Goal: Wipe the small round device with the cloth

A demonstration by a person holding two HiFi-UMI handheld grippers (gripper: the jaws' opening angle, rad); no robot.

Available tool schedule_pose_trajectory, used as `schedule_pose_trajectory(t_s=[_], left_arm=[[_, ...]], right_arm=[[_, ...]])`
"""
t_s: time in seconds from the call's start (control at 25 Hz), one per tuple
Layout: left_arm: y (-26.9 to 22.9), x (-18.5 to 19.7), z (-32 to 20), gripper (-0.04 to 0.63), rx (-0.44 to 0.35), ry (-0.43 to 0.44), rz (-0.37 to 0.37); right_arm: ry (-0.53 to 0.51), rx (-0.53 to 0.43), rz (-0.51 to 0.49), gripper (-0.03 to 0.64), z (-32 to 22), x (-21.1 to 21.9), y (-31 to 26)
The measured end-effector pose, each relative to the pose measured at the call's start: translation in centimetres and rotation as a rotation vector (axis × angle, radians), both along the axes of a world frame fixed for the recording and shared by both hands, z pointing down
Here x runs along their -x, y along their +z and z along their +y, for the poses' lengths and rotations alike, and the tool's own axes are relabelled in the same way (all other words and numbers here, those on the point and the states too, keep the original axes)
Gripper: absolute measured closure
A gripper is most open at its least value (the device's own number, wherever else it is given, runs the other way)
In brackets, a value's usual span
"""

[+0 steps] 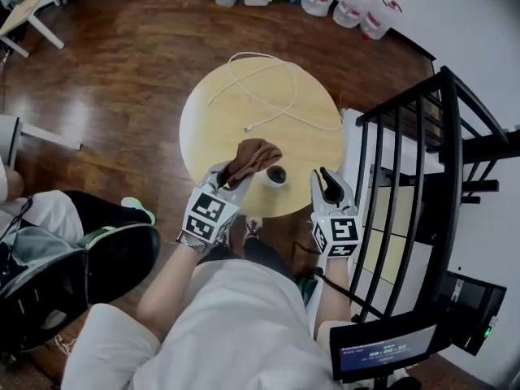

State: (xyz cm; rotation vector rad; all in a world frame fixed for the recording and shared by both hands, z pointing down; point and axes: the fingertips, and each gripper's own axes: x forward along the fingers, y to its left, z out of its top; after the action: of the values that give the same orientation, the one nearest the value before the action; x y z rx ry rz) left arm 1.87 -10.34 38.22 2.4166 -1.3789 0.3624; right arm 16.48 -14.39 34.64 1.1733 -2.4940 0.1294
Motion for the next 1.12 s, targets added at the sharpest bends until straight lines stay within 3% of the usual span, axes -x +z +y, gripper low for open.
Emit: schedule_pose_trajectory(t_s=[0.56, 0.96, 1.12], left_arm=[[-12.5, 1.3, -2.2, 0.525, -0.314, 0.006, -0.034], [-15.5, 1.5, -2.8, 0.525, -0.398, 0.012, -0.031], [-15.7, 0.9, -3.0, 0.525, -0.409, 0.038, -0.053]], right_arm=[[-0.035, -0.242, -0.122, 0.609, -0.5, 2.2, -10.2], [-0.053, -0.3, -0.142, 0.612, 0.3, 3.8, -13.2], [-0.085, -0.274, -0.252, 0.612, 1.0, 4.2, -14.7]])
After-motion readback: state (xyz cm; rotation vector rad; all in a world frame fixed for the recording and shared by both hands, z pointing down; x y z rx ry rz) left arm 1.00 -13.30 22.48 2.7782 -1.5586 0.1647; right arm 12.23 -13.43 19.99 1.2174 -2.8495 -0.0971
